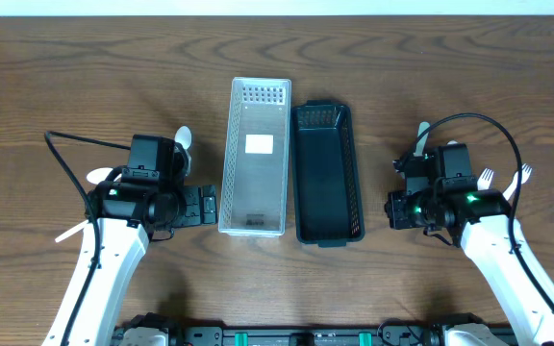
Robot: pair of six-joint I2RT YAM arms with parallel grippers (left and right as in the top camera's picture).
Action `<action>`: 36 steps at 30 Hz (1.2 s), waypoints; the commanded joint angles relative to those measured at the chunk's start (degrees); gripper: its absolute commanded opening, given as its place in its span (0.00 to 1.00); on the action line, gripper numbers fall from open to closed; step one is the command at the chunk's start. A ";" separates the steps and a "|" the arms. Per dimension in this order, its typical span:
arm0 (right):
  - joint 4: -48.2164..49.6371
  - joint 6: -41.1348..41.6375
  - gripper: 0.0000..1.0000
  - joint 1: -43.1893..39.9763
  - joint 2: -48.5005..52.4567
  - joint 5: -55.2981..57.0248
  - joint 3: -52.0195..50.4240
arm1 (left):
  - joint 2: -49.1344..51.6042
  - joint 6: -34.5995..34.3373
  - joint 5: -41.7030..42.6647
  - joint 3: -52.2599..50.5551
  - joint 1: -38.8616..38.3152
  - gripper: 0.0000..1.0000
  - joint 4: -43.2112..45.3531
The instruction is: Pack container
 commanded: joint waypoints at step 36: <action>2.99 3.04 0.09 1.57 8.55 -10.36 0.63 | 0.04 -0.74 0.76 0.74 0.22 0.98 -0.39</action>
